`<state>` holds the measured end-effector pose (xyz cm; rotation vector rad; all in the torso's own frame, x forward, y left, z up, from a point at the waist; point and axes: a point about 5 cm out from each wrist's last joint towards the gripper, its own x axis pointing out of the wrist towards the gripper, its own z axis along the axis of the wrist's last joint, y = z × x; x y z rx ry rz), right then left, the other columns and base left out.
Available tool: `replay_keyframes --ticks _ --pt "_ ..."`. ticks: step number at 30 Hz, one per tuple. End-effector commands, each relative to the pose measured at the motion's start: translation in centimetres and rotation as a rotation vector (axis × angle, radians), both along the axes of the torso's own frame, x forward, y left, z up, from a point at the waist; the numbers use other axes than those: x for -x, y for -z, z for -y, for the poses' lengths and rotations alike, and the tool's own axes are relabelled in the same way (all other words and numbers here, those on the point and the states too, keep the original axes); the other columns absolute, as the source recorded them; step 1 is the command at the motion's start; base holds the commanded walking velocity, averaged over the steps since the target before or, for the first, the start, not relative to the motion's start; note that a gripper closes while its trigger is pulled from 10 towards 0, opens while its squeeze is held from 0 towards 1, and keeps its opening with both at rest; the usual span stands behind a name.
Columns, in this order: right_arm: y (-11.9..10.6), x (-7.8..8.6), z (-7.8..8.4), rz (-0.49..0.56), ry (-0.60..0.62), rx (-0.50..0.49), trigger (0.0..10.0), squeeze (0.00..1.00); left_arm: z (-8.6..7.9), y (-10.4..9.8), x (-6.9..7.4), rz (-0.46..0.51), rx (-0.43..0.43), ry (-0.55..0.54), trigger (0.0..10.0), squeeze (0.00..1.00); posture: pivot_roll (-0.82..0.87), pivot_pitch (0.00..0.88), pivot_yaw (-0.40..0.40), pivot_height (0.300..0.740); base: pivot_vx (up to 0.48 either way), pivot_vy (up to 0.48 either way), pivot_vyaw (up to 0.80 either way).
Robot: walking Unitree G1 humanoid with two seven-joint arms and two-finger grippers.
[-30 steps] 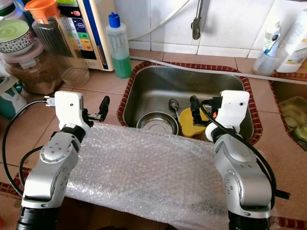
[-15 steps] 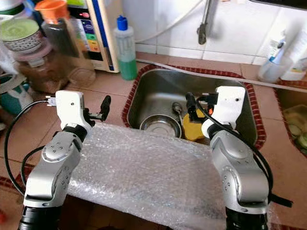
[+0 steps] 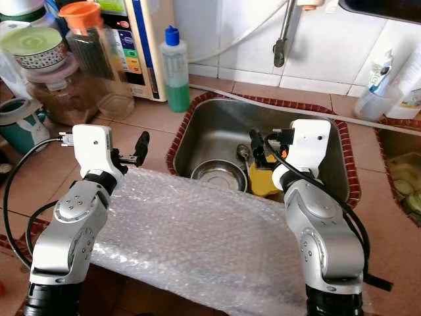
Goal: Kitchen organization
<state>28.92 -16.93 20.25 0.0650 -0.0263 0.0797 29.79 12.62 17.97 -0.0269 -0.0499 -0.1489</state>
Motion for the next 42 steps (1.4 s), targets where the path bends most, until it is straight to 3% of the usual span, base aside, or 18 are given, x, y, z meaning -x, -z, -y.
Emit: replay_keyframes --ticks 1,17,42 --pt "-0.26 -0.03 -0.05 0.005 0.000 0.003 10.0 0.00 -0.17 -0.27 -0.03 0.006 -0.010 -0.003 10.0 0.00 -0.03 0.115 0.045 0.740 0.000 -0.330 0.00" --pt "0.02 -0.19 -0.27 -0.005 -0.002 -0.009 10.0 0.00 -0.02 0.17 0.00 -0.037 0.073 0.027 10.0 0.00 -0.02 0.113 0.047 0.740 0.000 -0.062 0.00" --pt "0.10 -0.47 -0.15 -0.008 0.006 -0.020 10.0 0.00 0.07 0.10 -0.04 -0.049 0.082 0.046 10.0 0.00 -0.02 0.108 0.051 0.740 0.000 0.000 0.00"
